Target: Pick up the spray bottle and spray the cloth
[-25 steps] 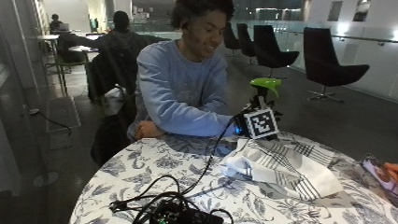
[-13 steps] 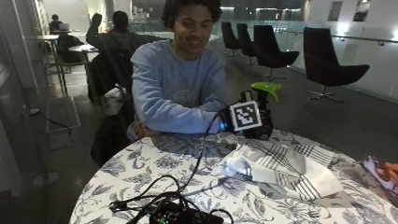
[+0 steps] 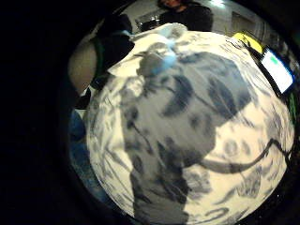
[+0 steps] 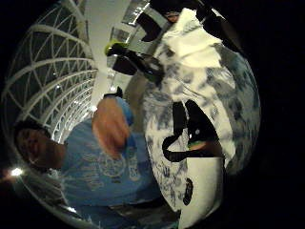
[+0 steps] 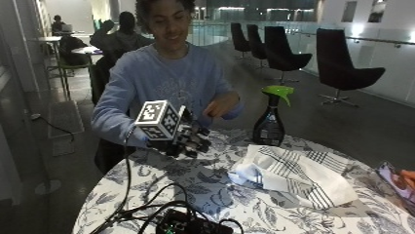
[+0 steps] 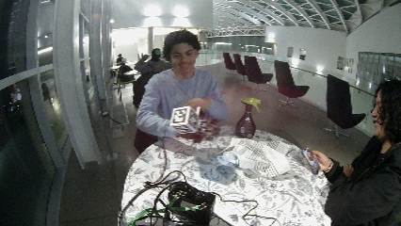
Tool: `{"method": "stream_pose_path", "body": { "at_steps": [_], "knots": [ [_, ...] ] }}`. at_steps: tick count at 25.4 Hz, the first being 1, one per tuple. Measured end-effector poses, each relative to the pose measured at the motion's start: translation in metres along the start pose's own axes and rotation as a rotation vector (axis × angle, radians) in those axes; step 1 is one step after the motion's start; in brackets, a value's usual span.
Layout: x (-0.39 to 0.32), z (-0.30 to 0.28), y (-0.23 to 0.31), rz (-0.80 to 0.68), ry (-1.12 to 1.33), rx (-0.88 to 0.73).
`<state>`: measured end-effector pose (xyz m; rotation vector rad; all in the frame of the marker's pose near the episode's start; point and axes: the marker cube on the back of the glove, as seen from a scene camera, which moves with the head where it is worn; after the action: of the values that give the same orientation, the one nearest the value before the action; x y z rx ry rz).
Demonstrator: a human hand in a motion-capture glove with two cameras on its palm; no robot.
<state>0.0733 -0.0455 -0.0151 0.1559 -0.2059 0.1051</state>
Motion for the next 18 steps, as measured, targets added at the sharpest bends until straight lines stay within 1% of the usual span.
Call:
{"method": "stream_pose_path", "body": {
  "at_steps": [3, 7, 12, 18],
  "knots": [
    [0.021, -0.010, 0.039, 0.051, 0.063, 0.024],
    [0.031, -0.018, 0.072, 0.073, 0.108, 0.043],
    [0.033, -0.029, 0.088, 0.068, 0.146, 0.061],
    [0.029, -0.035, 0.089, 0.050, 0.144, 0.068]
  ]
}}
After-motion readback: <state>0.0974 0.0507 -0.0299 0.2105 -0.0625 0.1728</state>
